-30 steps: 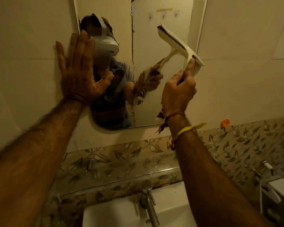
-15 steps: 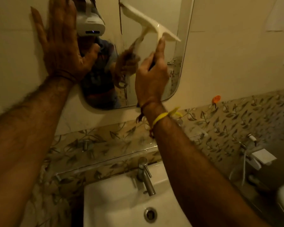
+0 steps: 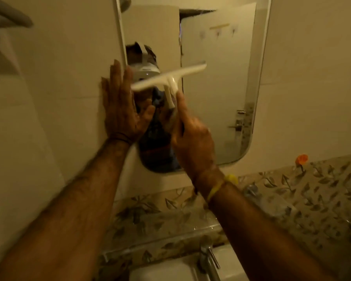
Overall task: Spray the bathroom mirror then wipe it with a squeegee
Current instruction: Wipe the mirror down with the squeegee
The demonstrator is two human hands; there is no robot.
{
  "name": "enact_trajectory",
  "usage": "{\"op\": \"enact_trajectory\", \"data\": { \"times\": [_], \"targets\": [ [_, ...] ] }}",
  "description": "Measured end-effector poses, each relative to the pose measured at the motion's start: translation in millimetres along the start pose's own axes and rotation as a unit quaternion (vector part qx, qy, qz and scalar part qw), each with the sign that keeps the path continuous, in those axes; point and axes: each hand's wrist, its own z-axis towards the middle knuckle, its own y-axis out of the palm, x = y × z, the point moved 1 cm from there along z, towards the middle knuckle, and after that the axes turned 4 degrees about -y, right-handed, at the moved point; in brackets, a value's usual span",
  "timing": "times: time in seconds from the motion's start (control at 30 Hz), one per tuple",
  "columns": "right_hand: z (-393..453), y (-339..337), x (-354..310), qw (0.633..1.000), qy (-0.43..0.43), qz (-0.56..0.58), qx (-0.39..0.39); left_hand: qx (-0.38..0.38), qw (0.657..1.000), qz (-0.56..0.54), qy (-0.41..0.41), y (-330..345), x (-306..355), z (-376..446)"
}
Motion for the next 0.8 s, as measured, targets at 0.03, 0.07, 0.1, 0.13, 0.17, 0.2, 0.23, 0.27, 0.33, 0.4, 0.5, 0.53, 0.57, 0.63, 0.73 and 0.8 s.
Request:
{"op": "enact_trajectory", "data": {
  "times": [0.03, 0.07, 0.1, 0.13, 0.17, 0.2, 0.23, 0.27, 0.33, 0.4, 0.5, 0.53, 0.57, 0.63, 0.73, 0.8],
  "targets": [
    [-19.0, -0.6, 4.3, 1.000, -0.002, -0.016, -0.020, -0.007, 1.000, 0.002, 0.002, -0.2, -0.1, 0.1],
    [-37.4, -2.7, 6.8, 0.999, -0.001, -0.031, -0.036, -0.012, 1.000, 0.007, 0.008, -0.5, 0.2, 0.0],
    [-50.3, -4.5, 8.5, 0.998, 0.003, -0.043, -0.047, -0.016, 1.000, 0.013, 0.016, -0.5, 1.0, -0.5],
    [-53.8, -5.4, 10.2, 0.998, 0.004, -0.049, -0.046, -0.020, 0.999, 0.018, 0.024, 0.0, 1.7, -1.3],
    [-47.1, -5.2, 10.8, 0.998, 0.003, -0.048, -0.035, -0.023, 0.999, 0.021, 0.030, 0.9, 2.1, -2.2],
    [-32.6, -4.1, 10.2, 0.999, 0.000, -0.044, -0.020, -0.024, 0.999, 0.020, 0.034, 2.4, 2.0, -2.5],
    [-14.0, -2.9, 9.0, 0.999, -0.004, -0.041, -0.001, -0.021, 0.999, 0.018, 0.035, 3.5, 1.7, -2.6],
    [5.1, -2.5, 7.2, 0.999, -0.008, -0.039, 0.014, -0.017, 0.999, 0.017, 0.033, 4.2, 1.3, -3.0],
    [26.6, -1.6, 6.4, 0.999, -0.009, -0.037, 0.028, -0.015, 0.999, 0.020, 0.031, 4.8, 0.0, -3.0],
    [14.0, -2.4, 13.4, 0.999, -0.018, -0.036, 0.012, -0.023, 0.999, 0.027, 0.035, 4.4, -0.9, -1.9],
    [-51.6, -10.1, 41.3, 0.999, -0.006, -0.037, -0.039, -0.034, 0.997, 0.056, 0.043, 3.8, -1.9, -1.6],
    [-70.8, -16.2, 50.6, 0.998, 0.009, -0.045, -0.049, -0.031, 0.996, 0.064, 0.047, 4.8, -2.3, -2.3],
    [-81.7, -21.8, 57.6, 0.997, 0.020, -0.055, -0.047, -0.027, 0.996, 0.072, 0.051, 6.0, -2.8, -3.3],
    [-69.0, -28.0, 65.4, 0.998, 0.029, -0.056, -0.019, -0.023, 0.994, 0.086, 0.060, 9.5, -2.7, -5.1],
    [-2.9, -34.9, 73.8, 0.991, 0.101, -0.016, 0.083, -0.019, 0.993, 0.099, 0.067, 10.1, -0.4, -6.5],
    [19.9, -38.9, 79.6, 0.984, 0.133, -0.017, 0.114, -0.021, 0.993, 0.098, 0.058, 8.8, 1.7, -5.6]
  ]
}}
